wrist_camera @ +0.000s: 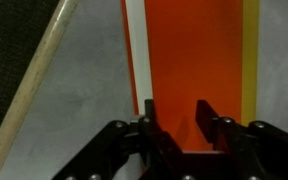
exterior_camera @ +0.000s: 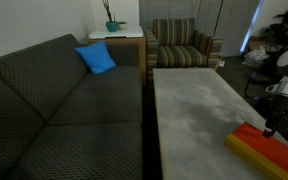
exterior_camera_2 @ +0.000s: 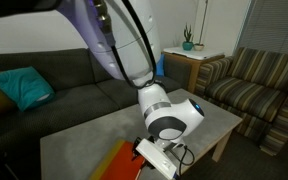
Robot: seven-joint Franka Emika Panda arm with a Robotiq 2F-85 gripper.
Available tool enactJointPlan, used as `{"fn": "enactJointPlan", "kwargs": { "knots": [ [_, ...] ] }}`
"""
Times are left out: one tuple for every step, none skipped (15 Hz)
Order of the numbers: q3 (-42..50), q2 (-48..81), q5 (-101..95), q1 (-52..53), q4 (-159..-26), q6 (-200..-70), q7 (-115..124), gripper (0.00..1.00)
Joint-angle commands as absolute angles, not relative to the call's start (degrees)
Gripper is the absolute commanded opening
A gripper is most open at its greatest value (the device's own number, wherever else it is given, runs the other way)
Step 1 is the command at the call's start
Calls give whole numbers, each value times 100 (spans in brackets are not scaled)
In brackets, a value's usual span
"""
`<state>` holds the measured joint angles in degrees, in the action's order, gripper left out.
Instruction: Open the first cover of the book
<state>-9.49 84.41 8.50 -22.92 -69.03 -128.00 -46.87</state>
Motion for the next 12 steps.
{"fn": "enactJointPlan", "kwargs": {
  "knots": [
    [-984, 8441, 973, -2408, -6779, -12685, -4889, 18],
    [-982, 8441, 972, -2413, -6754, -12691, -4892, 10],
    [-983, 8440, 972, -2420, -6730, -12694, -4897, 2],
    [-985, 8440, 969, -2426, -6699, -12681, -4902, 1],
    [-986, 8438, 968, -2431, -6697, -12675, -4937, 1],
    [-1043, 8376, 904, -2478, -6788, -12694, -4938, 4],
    [-1044, 8340, 904, -2475, -6817, -12668, -4953, 2],
    [-1051, 8263, 892, -2466, -6890, -12621, -4972, 3],
    [-1062, 8188, 882, -2456, -6959, -12578, -4995, 3],
    [-1094, 8106, 885, -2464, -7026, -12503, -5039, 3],
    [-1148, 7997, 883, -2487, -7114, -12457, -5153, 3],
    [-1195, 7909, 882, -2509, -7165, -12410, -5276, 3]
  ]
}}
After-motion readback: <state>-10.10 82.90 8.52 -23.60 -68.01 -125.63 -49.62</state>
